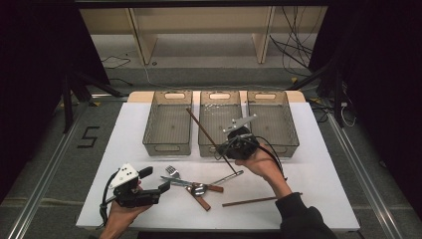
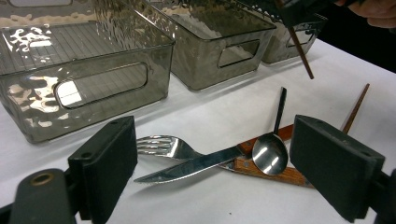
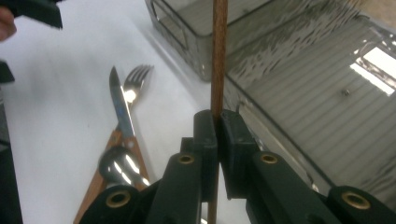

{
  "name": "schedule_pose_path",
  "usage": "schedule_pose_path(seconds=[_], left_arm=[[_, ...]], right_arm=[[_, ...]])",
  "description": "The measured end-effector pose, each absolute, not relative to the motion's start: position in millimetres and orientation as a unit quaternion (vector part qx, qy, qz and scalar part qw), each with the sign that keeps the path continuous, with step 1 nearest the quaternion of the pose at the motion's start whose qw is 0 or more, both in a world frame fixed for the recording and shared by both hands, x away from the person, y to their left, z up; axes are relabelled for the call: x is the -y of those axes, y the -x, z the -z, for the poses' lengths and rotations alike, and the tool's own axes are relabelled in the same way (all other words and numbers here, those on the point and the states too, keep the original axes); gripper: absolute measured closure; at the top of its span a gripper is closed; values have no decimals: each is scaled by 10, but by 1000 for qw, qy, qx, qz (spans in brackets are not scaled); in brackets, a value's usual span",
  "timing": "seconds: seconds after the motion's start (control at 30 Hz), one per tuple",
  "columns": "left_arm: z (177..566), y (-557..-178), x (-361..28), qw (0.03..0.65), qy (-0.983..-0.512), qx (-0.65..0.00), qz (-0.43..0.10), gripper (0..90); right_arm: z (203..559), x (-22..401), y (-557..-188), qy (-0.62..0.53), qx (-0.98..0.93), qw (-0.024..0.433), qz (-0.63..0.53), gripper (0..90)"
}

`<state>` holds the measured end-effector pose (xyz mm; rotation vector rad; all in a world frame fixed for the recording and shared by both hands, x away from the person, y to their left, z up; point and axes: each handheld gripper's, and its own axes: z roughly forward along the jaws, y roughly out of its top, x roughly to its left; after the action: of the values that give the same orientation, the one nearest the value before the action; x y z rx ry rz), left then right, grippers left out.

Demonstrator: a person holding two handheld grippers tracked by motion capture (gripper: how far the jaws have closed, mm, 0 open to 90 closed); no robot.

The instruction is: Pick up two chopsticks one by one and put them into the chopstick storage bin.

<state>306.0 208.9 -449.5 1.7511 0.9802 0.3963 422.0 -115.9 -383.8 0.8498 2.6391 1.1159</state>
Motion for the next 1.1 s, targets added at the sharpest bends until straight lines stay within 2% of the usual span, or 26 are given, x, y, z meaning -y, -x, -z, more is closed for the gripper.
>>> schedule_pose_path(seconds=[0.47, 1.1], left_arm=[[4487, -3053, -2097, 523, -729, -408, -168, 146], [4480, -3049, -2109, 527, -726, -409, -168, 146]], right_arm=[[3703, 783, -4488, -303, -858, 68, -409, 861], [3581, 474, -4784, -326, -840, 61, -430, 861]])
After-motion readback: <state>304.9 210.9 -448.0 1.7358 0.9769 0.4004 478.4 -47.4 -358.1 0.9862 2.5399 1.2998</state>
